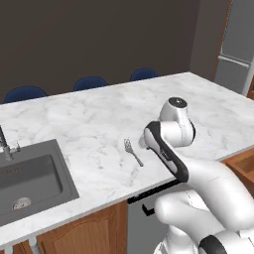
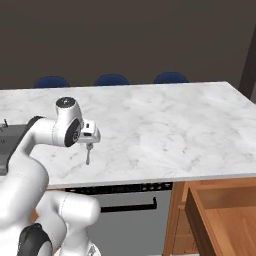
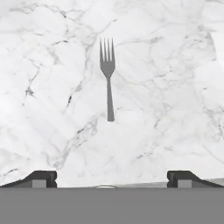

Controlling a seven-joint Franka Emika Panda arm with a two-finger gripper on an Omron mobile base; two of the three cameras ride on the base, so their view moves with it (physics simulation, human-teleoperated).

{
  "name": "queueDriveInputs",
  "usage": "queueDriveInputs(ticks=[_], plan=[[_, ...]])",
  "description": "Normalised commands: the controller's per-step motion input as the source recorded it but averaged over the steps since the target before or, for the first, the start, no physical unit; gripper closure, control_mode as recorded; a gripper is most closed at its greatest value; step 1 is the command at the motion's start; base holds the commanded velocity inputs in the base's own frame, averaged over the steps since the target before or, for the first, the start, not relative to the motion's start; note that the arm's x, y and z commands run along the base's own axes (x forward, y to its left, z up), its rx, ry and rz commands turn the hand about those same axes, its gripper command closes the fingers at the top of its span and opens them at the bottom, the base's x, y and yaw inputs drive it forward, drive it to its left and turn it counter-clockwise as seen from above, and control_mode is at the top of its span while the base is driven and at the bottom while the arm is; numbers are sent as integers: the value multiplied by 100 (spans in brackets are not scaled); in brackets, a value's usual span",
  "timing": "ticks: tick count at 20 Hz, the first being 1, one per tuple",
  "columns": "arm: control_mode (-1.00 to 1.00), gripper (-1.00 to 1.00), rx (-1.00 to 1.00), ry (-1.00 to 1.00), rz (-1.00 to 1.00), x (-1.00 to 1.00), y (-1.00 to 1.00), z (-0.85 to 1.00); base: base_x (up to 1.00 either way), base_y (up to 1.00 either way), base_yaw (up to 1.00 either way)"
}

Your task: Organize the utensils by type. Pick up the wooden spoons from the counter and place them in the open cabinet. Then pick up the metallic utensils from the counter and place them in the open drawer.

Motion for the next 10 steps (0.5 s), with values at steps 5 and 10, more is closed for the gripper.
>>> queueDriveInputs(ticks=[5, 10], plan=[[-100, -100, 0, 1, 0, 71, 13, -51, 0, 0, 0], [-100, -100, -1, 1, 0, 55, 22, -33, 0, 0, 0]])
